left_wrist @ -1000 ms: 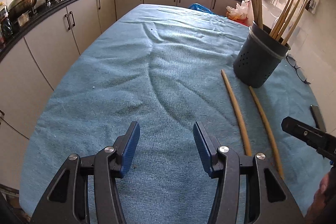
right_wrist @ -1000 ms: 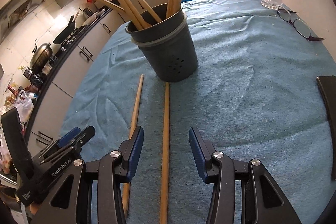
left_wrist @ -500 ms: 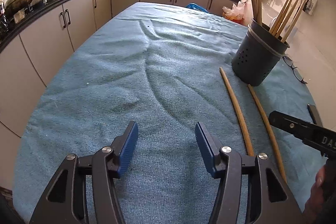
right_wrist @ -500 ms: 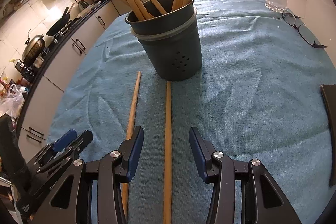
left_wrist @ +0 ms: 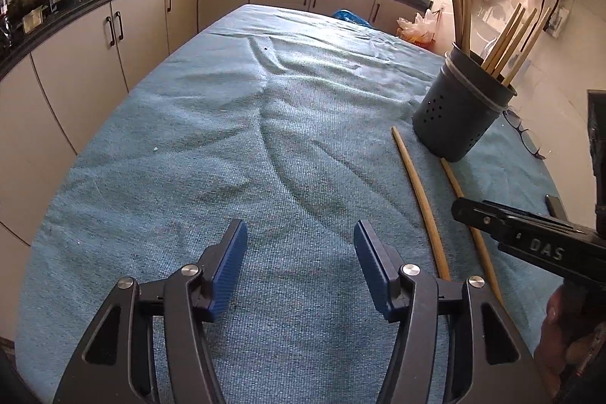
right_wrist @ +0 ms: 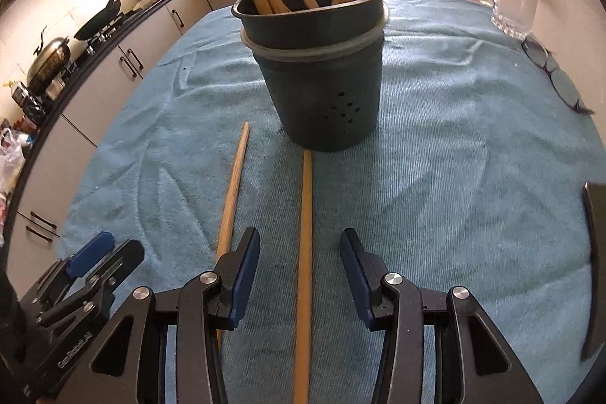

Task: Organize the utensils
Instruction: 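Move both open tools back toward the last chopsticks on the towel, then close the right tool on a wooden chopstick lying on the towel, then close the left tool on the last chopstick while the right tool holds its chopstick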

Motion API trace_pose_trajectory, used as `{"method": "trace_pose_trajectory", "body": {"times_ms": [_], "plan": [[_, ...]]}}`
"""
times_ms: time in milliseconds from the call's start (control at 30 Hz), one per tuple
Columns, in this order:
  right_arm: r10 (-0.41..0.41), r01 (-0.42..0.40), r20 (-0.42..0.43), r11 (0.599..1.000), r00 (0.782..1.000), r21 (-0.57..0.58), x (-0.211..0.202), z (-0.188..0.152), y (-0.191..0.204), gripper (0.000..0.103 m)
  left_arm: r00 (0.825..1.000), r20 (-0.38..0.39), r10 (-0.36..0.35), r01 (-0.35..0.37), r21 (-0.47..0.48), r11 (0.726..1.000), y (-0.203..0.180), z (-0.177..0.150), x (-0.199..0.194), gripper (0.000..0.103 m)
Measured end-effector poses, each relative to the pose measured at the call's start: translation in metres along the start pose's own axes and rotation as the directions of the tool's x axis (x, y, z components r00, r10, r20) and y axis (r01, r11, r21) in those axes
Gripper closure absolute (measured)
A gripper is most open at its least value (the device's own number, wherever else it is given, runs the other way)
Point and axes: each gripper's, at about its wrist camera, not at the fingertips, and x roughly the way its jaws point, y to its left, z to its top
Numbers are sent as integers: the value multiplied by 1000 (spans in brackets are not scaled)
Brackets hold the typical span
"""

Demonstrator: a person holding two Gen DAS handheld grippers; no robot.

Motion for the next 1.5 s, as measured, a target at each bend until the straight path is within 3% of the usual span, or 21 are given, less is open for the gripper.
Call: {"method": "trace_pose_trajectory", "body": {"times_ms": [167, 267, 333, 467, 567, 733, 900, 1033, 1100, 1133, 1200, 1333, 1500], "plan": [[-68, 67, -5, 994, 998, -84, 7, 3, 11, 65, 1000, 1, -6, 6, -12, 1000, 2, 1, 0, 46], [-136, 135, 7, 979, 991, -154, 9, 1, 20, 82, 1000, -1, 2, -2, -7, 1000, 1, 1, 0, 46], [-133, 131, -2, 979, 991, -158, 7, 0, 18, 95, 1000, -7, 8, -8, 1, 1000, -1, 1, 0, 46], [-98, 96, -9, 992, 995, -80, -2, -3, -3, 96, 999, -43, -8, 9, 11, 1000, -6, 4, -1, 46], [-26, 26, 5, 1000, 1000, 3, -16, -10, -25, 96, 995, -88, -56, 56, 1, 998, -12, 11, 1, 46], [32, -36, 72, 998, 997, 51, -45, -18, -46, 96, 965, -211, -159, 155, -38, 987, -36, 30, 18, 46], [68, -77, 123, 995, 990, 67, -67, -22, -55, 96, 952, -280, -125, 125, -19, 992, -66, 46, 44, 53], [89, -104, 151, 991, 984, 88, -81, -25, -69, 96, 960, -277, -41, 55, 40, 998, -88, 55, 56, 61], [97, -114, 163, 989, 982, 93, -85, -25, -74, 96, 965, -262, 25, -2, 86, 996, -99, 56, 60, 81], [100, -117, 167, 989, 981, 94, -87, -26, -75, 96, 966, -246, 78, -51, 113, 992, -104, 55, 61, 87], [108, -126, 174, 987, 979, 98, -91, -27, -79, 96, 967, -234, 99, -69, 135, 988, -106, 53, 60, 95], [121, -142, 192, 985, 974, 101, -98, -30, -84, 96, 972, -232, 47, -24, 103, 994, -95, 44, 47, 97], [144, -170, 243, 981, 959, 90, -113, -31, -83, 96, 993, -120, -3, 13, 77, 997, -76, 44, -3, 97]]}}
